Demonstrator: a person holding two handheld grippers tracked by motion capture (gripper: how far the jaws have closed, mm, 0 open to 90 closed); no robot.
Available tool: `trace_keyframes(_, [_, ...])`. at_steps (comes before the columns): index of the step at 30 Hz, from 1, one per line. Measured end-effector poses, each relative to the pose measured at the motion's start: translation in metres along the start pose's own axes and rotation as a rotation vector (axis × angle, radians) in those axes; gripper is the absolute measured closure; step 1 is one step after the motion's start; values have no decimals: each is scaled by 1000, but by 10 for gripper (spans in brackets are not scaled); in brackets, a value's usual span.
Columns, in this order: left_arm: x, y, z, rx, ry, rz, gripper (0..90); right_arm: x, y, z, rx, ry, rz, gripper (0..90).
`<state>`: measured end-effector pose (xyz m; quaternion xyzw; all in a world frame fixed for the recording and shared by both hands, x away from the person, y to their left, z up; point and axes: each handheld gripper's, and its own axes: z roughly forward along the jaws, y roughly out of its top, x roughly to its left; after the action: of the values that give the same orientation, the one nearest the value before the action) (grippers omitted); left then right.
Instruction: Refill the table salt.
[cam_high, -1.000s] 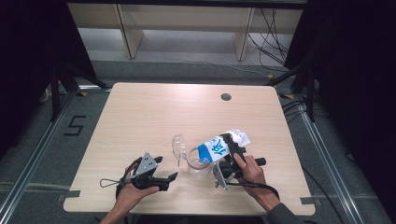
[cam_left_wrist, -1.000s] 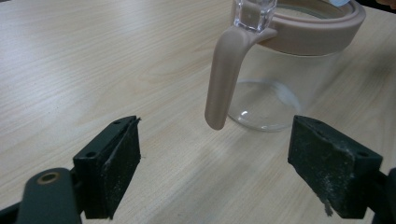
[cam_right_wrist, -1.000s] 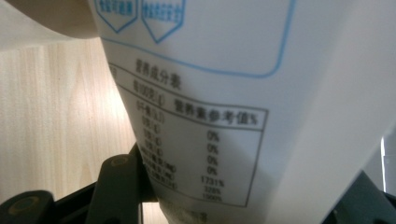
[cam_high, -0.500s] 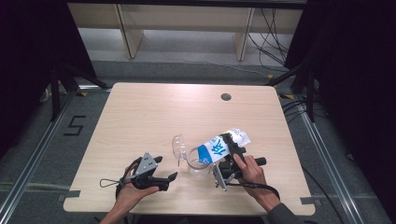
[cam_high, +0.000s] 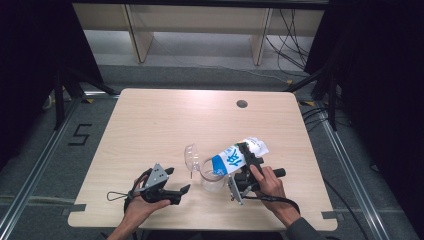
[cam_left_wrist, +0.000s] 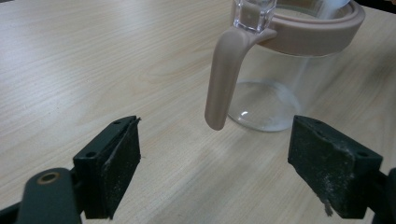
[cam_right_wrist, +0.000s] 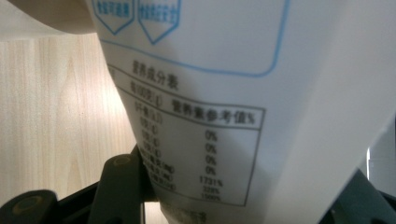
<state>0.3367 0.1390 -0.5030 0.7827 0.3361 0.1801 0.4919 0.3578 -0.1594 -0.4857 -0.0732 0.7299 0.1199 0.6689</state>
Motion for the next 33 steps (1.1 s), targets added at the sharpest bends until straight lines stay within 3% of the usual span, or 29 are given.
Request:
trace_keyframes(3, [0, 0, 0, 1, 0, 0, 165, 0, 0, 0, 7, 8, 6, 486])
trace_keyframes(4, [0, 0, 0, 1, -1, 0, 165, 2, 0, -1, 16, 12, 30, 486])
trace_keyframes(6, [0, 0, 0, 1, 0, 0, 165, -1, 0, 0, 3, -1, -2, 486])
trace_keyframes(8, [0, 0, 0, 0, 0, 0, 165, 1, 0, -1, 15, 9, 27, 486])
trace_keyframes(9, [0, 0, 0, 1, 0, 1, 165, 1, 0, -1, 17, 5, 22, 487])
trace_keyframes(11, [0, 0, 0, 1, 0, 0, 165, -3, 1, -2, 16, -5, -42, 487])
trace_keyframes(12, [0, 0, 0, 1, 0, 0, 165, -1, 1, -1, 2, -6, -9, 487])
trace_keyframes(33, [0, 0, 1, 1, -5, -5, 165, -1, 1, -2, 9, -9, -16, 491])
